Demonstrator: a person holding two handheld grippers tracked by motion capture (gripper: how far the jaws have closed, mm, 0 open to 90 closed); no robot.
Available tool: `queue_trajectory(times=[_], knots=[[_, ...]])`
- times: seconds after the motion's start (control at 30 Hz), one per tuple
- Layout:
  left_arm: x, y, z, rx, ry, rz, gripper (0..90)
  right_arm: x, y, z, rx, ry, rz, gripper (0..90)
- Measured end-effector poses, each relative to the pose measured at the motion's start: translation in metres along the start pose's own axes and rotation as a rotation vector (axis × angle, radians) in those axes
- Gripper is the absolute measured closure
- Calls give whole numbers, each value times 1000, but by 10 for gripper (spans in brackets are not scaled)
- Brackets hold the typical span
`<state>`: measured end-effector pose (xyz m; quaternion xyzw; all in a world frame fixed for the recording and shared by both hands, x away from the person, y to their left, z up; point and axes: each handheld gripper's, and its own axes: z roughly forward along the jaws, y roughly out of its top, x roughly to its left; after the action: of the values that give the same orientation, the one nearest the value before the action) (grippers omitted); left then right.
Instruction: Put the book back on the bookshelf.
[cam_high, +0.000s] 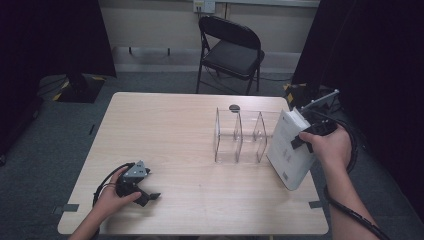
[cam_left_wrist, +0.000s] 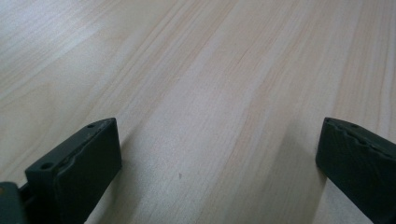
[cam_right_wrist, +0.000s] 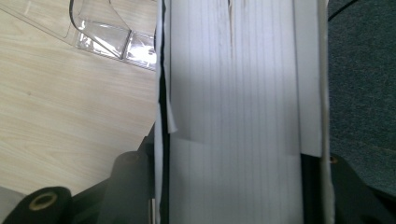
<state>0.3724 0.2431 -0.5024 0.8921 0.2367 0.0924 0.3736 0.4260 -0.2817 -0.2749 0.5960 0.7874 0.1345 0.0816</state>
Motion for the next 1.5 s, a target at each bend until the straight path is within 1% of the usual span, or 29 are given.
queue_trajectory(times=[0.03, 0.1, 0.43, 0.5, 0.6, 0.63, 0.67, 0.77, 1.13, 1.3, 1.5], knots=[[0, 0, 0, -1, 0, -1, 0, 0, 1, 0, -2, -2, -7, 522], [0, 0, 0, -1, -1, -1, 0, -1, 1, 0, -3, -3, 9, 522], [0, 0, 0, -3, 0, -4, 0, 1, 8, 3, -5, -8, 18, 522], [0, 0, 0, -2, 0, -4, 0, 1, 9, 3, -5, -10, 13, 522], [0, 0, 0, 0, 0, 0, 0, 2, 12, 3, -8, -10, 23, 522], [0, 0, 0, 0, 0, 0, 0, 2, 13, 4, -11, -11, 14, 522], [0, 0, 0, -1, 0, -1, 0, 2, 14, 4, -11, -14, 21, 522], [0, 0, 0, -1, -1, -1, 0, 2, 16, 5, -13, -6, 26, 522], [0, 0, 0, -1, -1, -1, 0, 4, 25, 10, -8, -9, 29, 522], [0, 0, 0, -3, 1, -3, 0, 6, 29, 11, -17, -9, 29, 522], [0, 0, 0, -3, 1, -3, 0, 7, 33, 12, -20, -2, 41, 522]])
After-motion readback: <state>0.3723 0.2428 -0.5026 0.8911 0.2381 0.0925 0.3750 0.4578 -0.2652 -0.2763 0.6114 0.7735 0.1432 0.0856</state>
